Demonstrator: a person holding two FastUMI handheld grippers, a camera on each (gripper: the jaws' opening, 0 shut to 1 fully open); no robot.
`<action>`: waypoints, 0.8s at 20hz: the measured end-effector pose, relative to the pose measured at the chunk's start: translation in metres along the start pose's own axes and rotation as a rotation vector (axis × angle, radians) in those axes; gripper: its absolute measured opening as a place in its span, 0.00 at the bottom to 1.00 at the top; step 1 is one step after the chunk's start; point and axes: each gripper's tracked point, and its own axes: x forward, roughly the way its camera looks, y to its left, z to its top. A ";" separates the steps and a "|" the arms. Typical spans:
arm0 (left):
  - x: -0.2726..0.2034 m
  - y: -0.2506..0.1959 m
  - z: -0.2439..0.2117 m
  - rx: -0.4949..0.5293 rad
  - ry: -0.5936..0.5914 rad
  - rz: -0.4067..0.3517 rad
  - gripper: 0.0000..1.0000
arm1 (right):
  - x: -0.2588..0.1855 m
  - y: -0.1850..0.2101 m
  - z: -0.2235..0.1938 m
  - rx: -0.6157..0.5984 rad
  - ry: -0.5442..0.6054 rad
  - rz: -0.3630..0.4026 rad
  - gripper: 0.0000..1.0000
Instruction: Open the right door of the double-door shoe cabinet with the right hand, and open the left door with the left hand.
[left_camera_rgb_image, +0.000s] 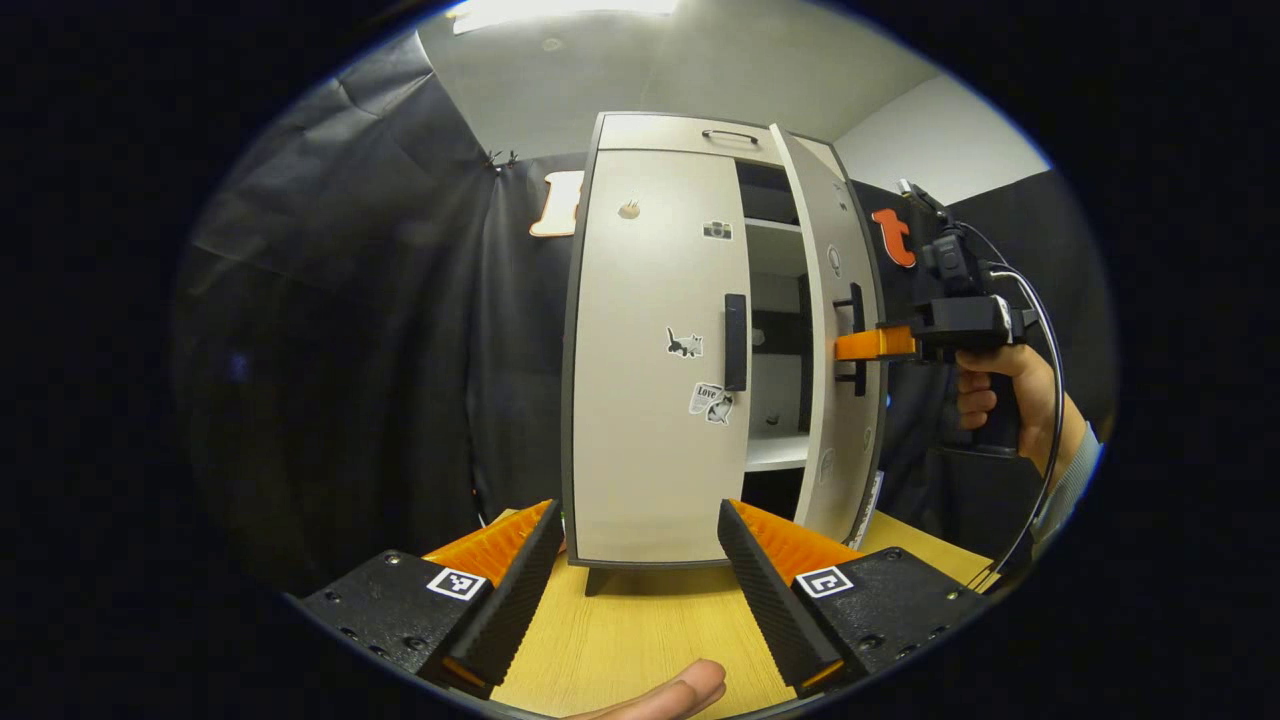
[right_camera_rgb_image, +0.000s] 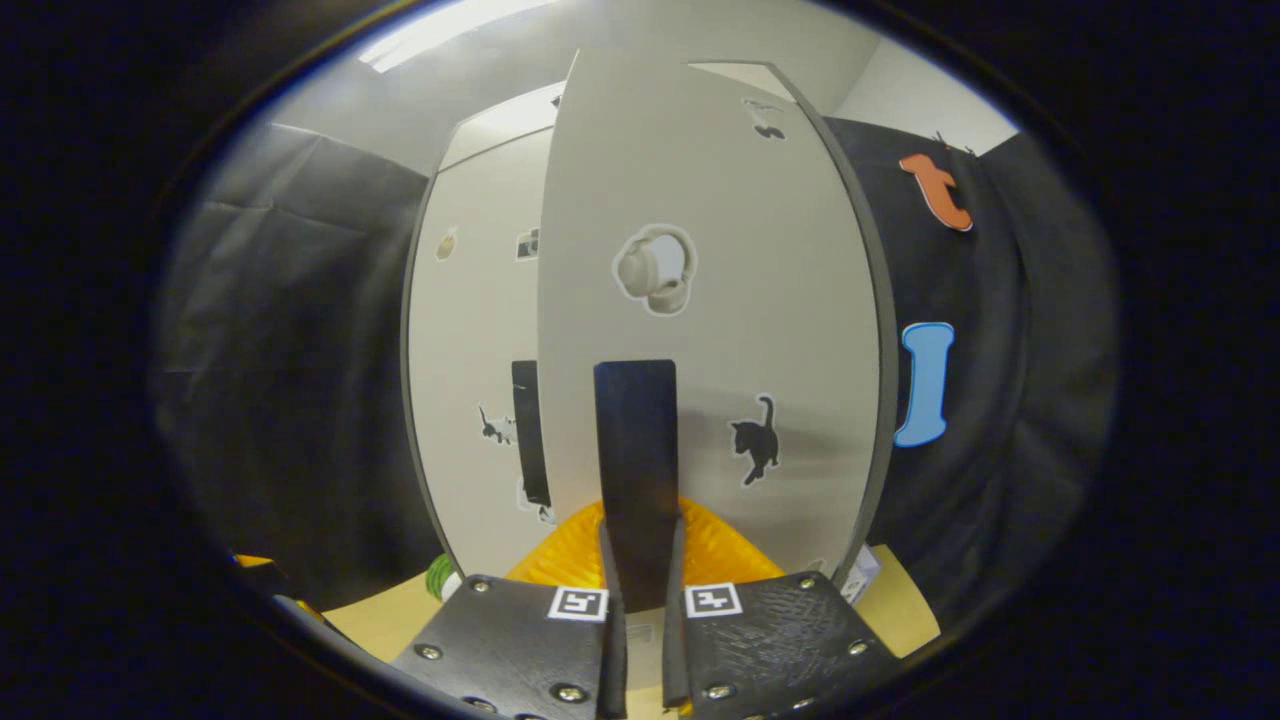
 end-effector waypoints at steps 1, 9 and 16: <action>0.000 -0.001 -0.002 0.003 0.004 -0.003 0.97 | -0.003 -0.002 0.001 0.003 -0.001 0.002 0.14; -0.002 -0.008 -0.007 -0.009 0.011 -0.020 0.97 | -0.030 -0.026 0.005 0.002 -0.009 -0.011 0.13; -0.004 -0.018 -0.006 -0.011 0.001 -0.046 0.97 | -0.044 -0.047 0.009 -0.014 -0.013 -0.064 0.13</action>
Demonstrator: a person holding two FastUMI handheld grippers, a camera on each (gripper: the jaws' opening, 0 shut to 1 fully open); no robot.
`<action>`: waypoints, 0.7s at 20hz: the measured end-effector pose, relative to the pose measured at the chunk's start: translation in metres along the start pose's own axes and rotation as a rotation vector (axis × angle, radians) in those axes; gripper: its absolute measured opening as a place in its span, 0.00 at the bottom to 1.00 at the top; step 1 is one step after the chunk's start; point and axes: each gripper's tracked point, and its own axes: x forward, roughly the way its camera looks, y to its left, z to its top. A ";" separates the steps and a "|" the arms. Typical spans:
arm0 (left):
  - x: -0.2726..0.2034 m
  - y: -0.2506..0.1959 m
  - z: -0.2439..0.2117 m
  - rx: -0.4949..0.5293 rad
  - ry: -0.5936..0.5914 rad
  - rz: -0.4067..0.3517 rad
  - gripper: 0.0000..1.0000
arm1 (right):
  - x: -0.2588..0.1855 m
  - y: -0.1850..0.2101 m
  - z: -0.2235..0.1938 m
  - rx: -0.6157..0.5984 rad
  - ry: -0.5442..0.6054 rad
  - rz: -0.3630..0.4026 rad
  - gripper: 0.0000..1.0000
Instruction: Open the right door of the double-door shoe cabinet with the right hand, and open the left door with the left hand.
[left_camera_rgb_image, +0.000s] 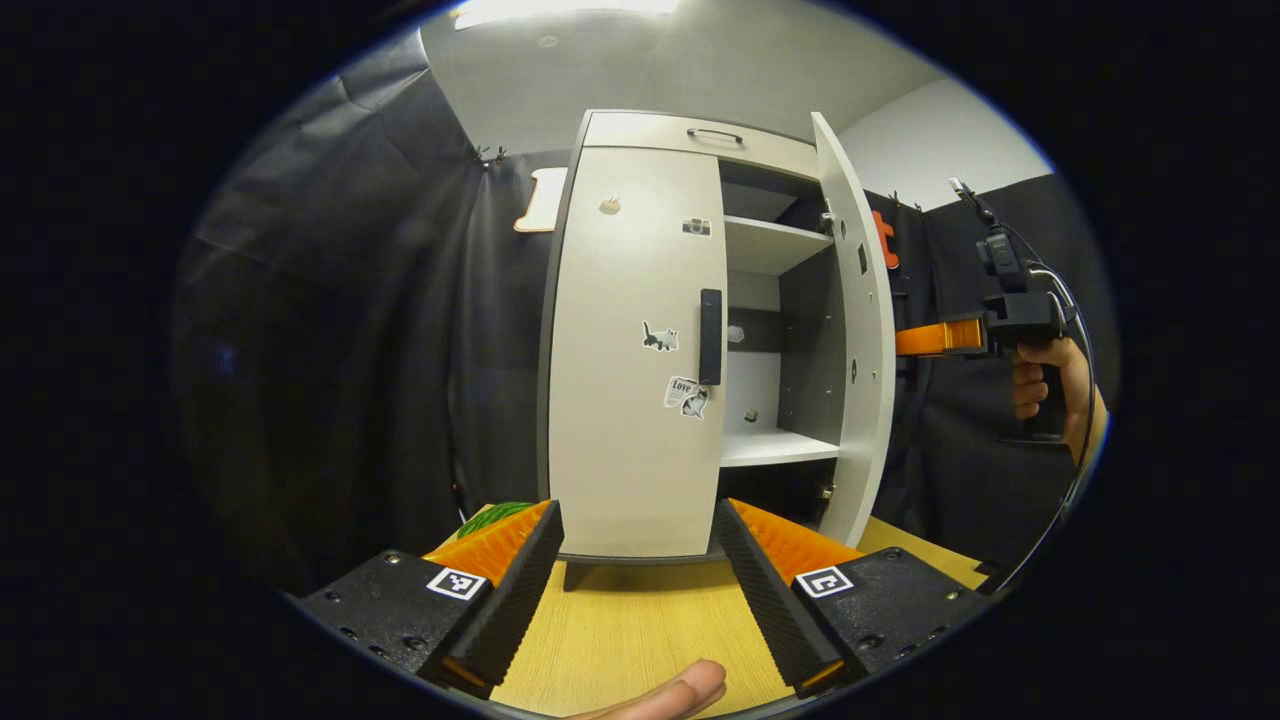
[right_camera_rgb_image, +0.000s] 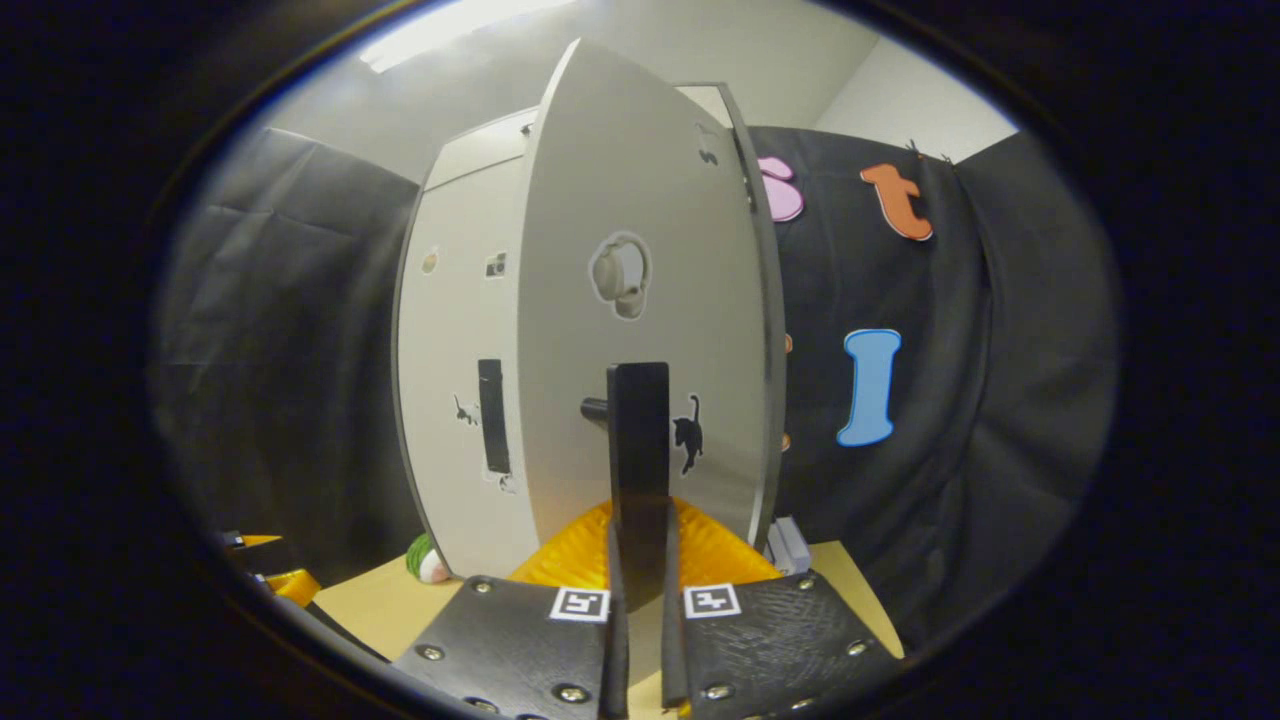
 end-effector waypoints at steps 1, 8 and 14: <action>0.000 -0.001 0.000 0.001 -0.003 -0.002 0.97 | -0.001 -0.003 0.000 0.002 -0.004 -0.004 0.13; 0.001 -0.009 -0.001 -0.008 -0.003 -0.013 0.97 | -0.011 -0.030 0.003 0.011 -0.020 -0.060 0.12; 0.010 -0.011 -0.007 -0.009 0.016 -0.016 0.97 | -0.022 -0.098 0.002 0.040 -0.017 -0.188 0.01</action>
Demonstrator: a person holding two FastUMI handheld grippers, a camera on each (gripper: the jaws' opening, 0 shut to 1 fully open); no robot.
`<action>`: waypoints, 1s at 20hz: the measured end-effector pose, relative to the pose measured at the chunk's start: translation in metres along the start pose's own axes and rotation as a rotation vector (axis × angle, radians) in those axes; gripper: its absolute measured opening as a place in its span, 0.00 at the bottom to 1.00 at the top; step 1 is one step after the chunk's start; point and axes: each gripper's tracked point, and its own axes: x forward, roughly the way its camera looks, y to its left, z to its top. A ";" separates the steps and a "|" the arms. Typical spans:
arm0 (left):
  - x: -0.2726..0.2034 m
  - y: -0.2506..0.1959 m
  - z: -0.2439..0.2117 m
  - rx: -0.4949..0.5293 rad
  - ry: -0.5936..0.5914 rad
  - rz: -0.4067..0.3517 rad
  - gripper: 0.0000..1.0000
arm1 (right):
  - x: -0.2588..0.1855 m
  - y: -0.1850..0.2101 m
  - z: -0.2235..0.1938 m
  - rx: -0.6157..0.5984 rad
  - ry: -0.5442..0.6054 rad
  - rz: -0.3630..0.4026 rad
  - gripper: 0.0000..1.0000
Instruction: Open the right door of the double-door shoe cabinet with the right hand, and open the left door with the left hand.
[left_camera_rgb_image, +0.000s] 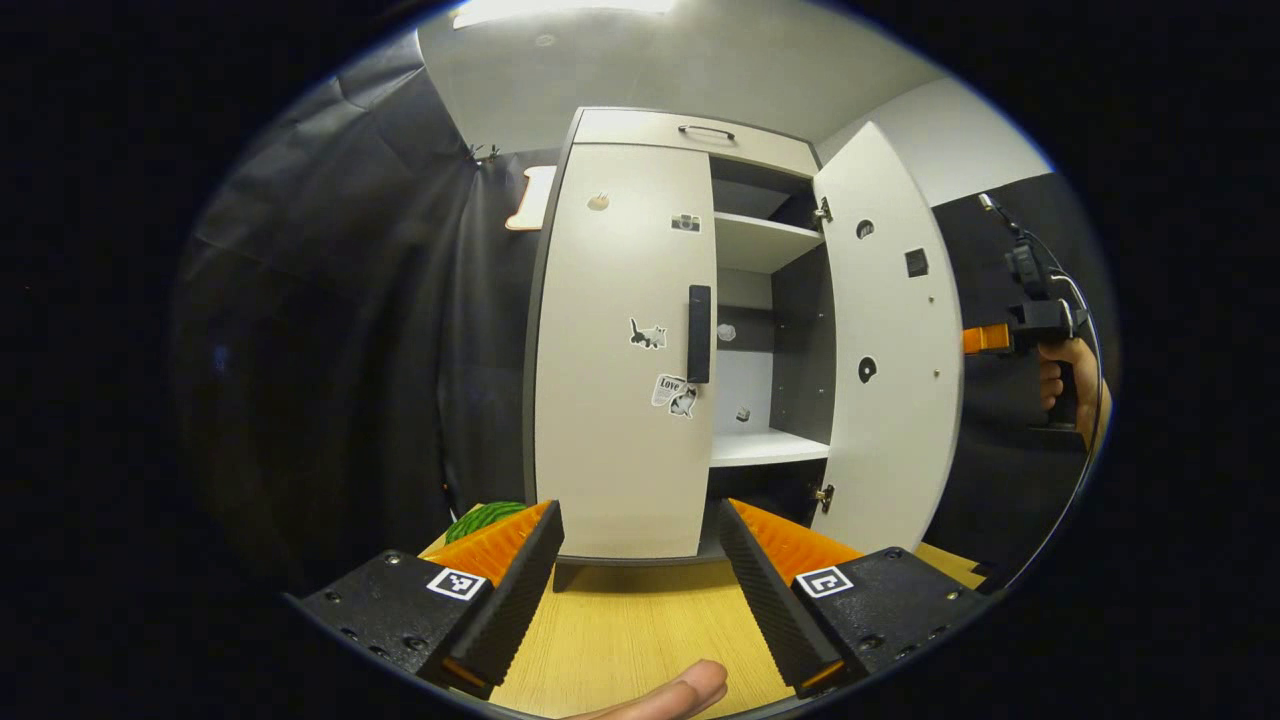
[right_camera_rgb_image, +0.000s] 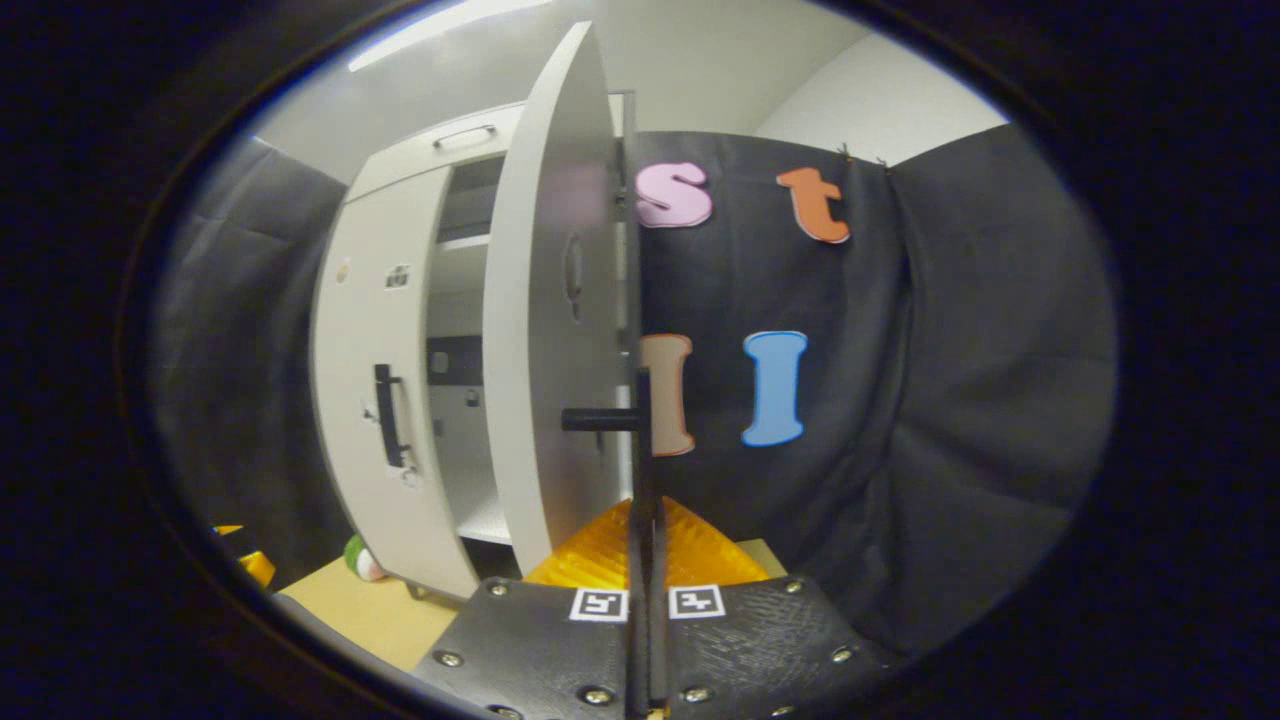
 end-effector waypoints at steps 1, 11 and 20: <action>0.001 0.002 0.000 0.003 0.003 0.004 0.96 | -0.001 0.001 -0.001 0.041 0.009 0.056 0.01; 0.031 0.003 0.022 0.005 -0.001 -0.012 0.97 | -0.052 -0.013 -0.016 -0.017 -0.045 0.001 0.14; 0.110 -0.003 0.084 -0.057 -0.120 -0.029 0.96 | -0.159 -0.003 -0.091 0.034 -0.103 -0.091 0.98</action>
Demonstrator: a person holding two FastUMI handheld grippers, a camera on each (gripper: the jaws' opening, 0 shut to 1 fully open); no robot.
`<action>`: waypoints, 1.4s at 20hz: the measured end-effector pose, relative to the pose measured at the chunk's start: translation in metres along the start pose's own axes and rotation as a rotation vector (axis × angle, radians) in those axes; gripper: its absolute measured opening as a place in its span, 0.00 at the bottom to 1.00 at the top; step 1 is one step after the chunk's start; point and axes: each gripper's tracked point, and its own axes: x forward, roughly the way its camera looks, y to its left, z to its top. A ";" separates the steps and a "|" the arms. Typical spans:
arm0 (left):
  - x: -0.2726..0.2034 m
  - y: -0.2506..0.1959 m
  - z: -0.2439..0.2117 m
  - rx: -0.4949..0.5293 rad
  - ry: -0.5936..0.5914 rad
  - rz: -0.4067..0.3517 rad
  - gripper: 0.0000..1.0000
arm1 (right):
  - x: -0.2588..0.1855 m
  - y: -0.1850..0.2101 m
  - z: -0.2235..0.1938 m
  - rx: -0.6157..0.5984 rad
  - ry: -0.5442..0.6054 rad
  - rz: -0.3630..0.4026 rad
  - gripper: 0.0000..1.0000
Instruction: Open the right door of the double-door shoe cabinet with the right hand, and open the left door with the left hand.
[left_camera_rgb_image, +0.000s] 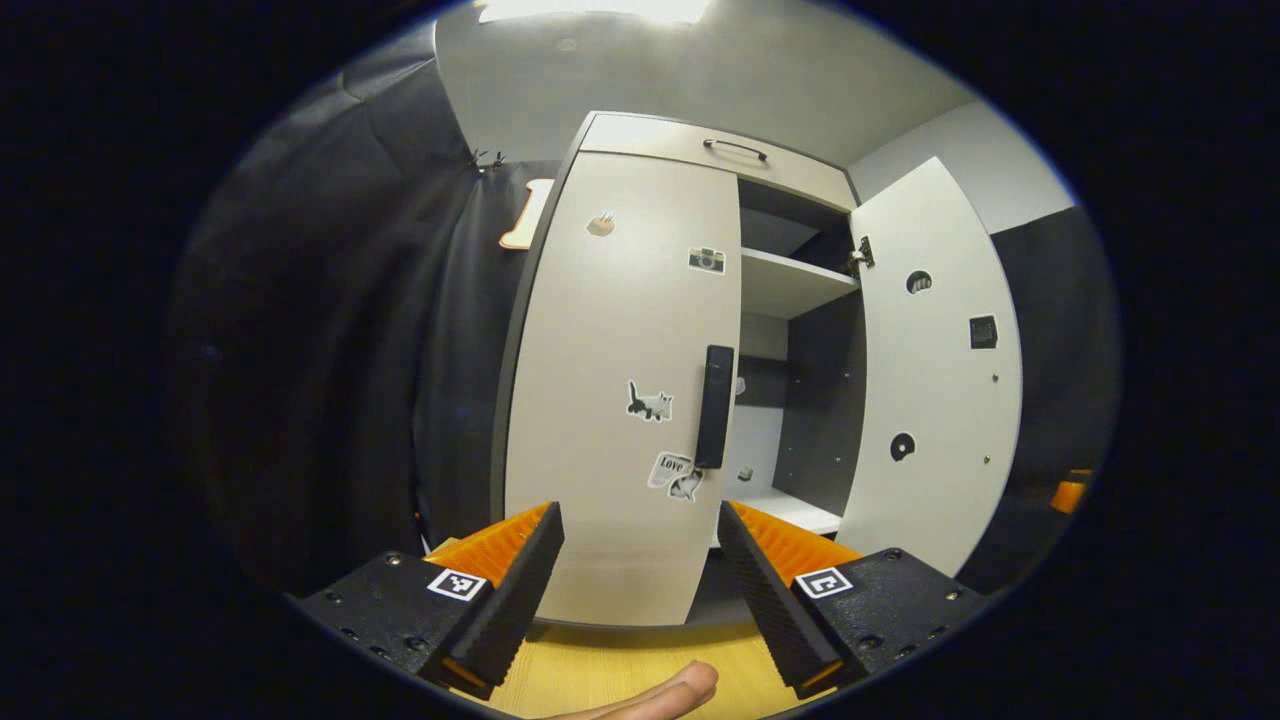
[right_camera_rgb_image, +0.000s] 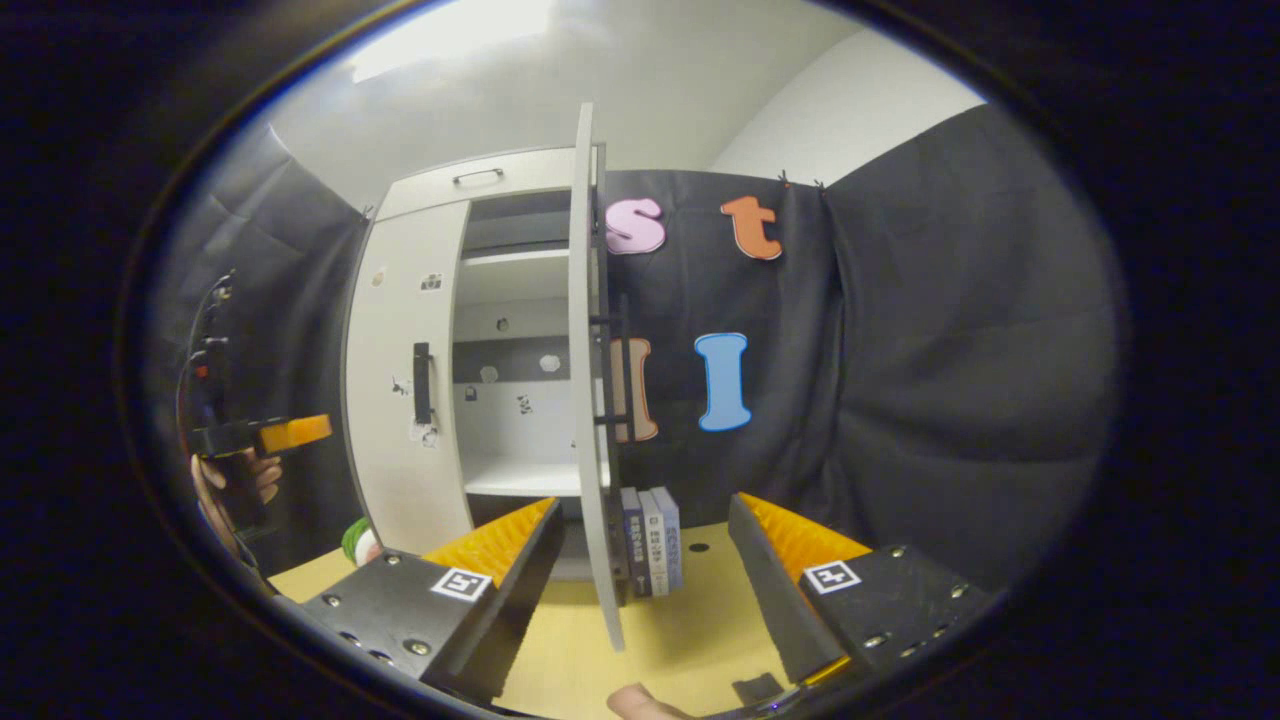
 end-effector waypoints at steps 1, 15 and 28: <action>0.014 -0.004 0.004 0.016 -0.004 -0.004 0.96 | -0.011 0.006 -0.006 0.017 0.002 0.013 0.98; 0.174 -0.063 0.011 0.129 0.060 0.077 0.97 | -0.086 0.054 -0.064 0.040 -0.050 -0.001 0.99; 0.195 -0.064 0.010 0.116 0.134 0.119 0.56 | -0.093 0.069 -0.072 0.018 -0.056 0.041 0.99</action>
